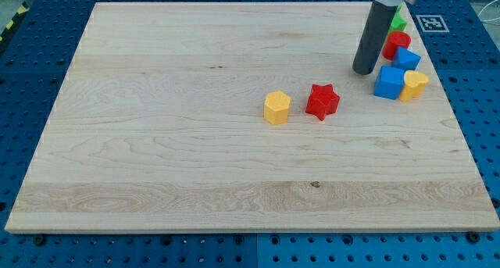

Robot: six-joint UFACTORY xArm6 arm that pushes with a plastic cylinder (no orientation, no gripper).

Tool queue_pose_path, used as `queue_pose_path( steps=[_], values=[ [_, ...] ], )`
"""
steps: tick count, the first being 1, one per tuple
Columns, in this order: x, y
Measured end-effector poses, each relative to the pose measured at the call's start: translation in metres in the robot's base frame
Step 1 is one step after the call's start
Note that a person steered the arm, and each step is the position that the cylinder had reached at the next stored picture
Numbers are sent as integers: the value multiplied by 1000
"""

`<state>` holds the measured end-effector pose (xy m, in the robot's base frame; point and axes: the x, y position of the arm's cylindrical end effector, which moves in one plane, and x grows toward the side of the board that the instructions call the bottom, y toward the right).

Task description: Slide blue cube along with yellow heart a bit right

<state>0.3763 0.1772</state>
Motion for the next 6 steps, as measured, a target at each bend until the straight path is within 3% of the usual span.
queue_pose_path(
  steps=[4,5,6],
  values=[
    [-6,22],
    [4,24],
    [45,24]
  ],
)
